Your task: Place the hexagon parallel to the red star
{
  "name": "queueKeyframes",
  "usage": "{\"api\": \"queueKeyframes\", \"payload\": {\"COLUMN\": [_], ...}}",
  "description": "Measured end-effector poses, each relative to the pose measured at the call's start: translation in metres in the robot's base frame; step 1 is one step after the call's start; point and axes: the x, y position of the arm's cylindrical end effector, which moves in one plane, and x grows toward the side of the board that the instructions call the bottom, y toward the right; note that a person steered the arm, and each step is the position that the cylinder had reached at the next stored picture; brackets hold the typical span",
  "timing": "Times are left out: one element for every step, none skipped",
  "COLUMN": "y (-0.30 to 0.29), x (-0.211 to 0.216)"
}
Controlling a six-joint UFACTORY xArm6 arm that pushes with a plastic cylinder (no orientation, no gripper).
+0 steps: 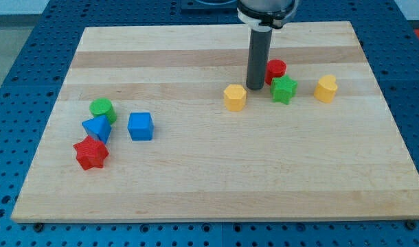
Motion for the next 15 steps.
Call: {"api": "queueKeyframes", "payload": {"y": [-0.002,-0.002,-0.004,-0.005,-0.016,-0.023,-0.031,-0.032,-0.034,-0.034,-0.039,-0.047,-0.056,-0.063,-0.067], "x": [0.019,0.041,0.038,0.009,0.008,0.034,0.054,0.069,0.078,0.078,0.073,0.073,0.073,0.073,0.077]}}
